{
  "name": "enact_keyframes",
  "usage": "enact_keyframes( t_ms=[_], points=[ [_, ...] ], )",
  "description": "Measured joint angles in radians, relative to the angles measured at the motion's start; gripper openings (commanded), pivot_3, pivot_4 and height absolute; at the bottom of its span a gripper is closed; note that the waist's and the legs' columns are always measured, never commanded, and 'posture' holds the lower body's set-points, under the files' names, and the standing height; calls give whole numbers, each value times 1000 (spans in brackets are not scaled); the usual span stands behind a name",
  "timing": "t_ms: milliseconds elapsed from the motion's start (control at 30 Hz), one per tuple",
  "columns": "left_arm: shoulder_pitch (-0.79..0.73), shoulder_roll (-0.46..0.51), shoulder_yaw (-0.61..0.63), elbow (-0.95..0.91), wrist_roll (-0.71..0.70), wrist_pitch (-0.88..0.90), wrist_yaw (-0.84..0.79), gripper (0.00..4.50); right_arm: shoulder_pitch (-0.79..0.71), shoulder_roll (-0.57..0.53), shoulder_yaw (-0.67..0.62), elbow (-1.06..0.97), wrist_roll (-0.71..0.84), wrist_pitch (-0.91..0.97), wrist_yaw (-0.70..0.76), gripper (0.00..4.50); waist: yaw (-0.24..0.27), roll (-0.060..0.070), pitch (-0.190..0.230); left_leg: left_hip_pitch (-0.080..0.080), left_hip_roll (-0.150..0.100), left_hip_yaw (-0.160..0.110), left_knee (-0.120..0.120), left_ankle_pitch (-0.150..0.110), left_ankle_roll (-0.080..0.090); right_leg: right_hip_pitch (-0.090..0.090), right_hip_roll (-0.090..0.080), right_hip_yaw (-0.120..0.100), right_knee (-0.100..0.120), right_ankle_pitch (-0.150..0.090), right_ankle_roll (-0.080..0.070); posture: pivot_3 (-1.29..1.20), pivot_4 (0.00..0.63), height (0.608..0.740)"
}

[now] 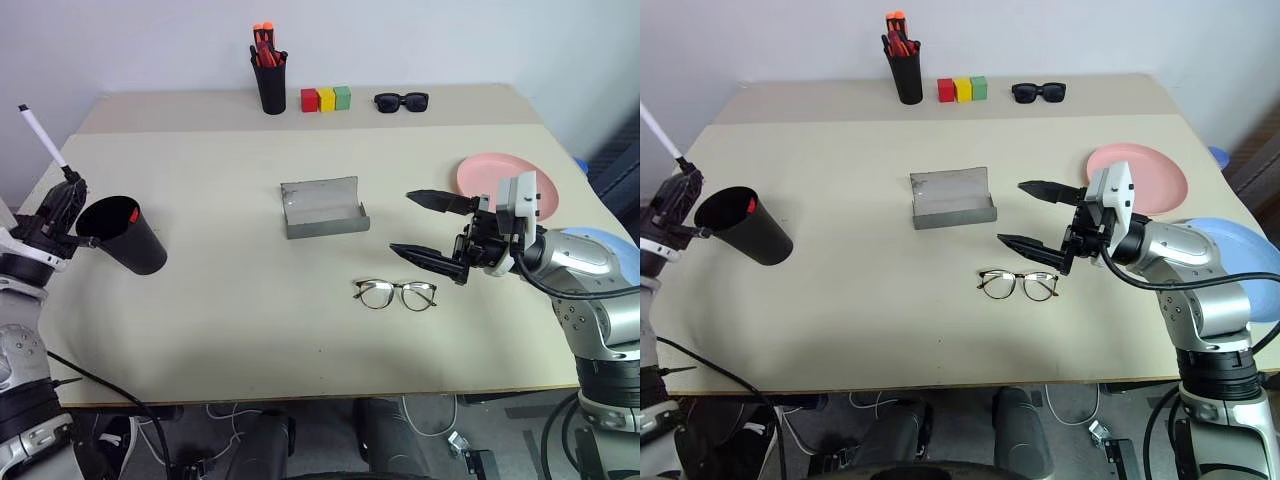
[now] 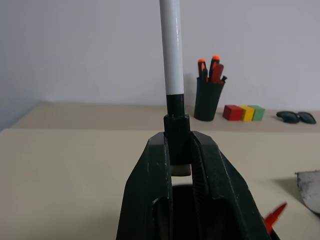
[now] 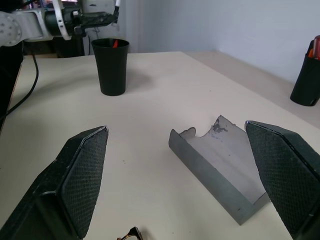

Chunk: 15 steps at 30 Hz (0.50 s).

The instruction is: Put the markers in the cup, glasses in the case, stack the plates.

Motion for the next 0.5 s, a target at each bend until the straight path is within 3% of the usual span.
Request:
enact_keyframes(
  t_ms=[67,167,367,500],
  points=[
    [3,0,-15,-12,-6,8,7,44,0,0,0,0,-1,0,0,4500,1,0,0,0,0,0,0,0,0,0,0,0,0,0,0,0,150,740],
    [3,-1,-34,-35,-9,13,18,1368,0,0,1,0,-2,0,-2,4500,2,0,0,0,0,0,0,0,0,0,0,0,0,0,0,0,150,740],
    [11,-1,-42,-52,-23,15,38,4440,-1,0,3,0,-2,0,-6,4500,-2,0,0,0,0,0,0,0,0,0,0,0,0,0,0,0,150,740],
    [18,-1,-43,-59,-30,21,49,4440,-3,0,3,0,-2,0,-7,4500,0,0,0,0,0,0,0,0,0,0,0,0,0,0,0,0,150,740]
  ],
)
